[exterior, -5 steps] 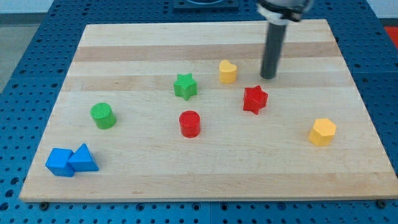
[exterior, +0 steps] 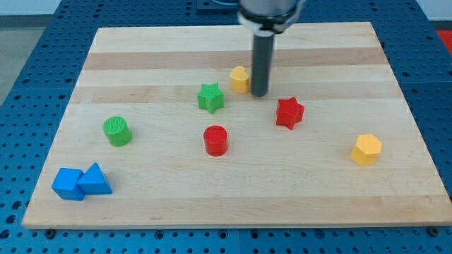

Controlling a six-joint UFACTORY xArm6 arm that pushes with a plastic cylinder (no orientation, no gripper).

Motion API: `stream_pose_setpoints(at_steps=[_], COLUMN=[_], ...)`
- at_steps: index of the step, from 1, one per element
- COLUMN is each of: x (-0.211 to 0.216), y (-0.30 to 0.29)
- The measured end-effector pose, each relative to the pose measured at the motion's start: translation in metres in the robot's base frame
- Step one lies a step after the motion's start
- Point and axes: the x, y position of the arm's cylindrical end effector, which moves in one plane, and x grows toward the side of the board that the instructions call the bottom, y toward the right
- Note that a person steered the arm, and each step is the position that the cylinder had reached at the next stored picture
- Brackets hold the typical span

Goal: Push the yellow hexagon slightly towards the top left of the board

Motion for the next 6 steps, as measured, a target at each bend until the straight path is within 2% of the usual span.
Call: stream_pose_setpoints(at_steps=[1,2,4,5,6], x=[-0.025,-0.075,-0.138,-0.14,-0.117], y=[-0.033,-0.036,-0.031,-0.027,-0.025])
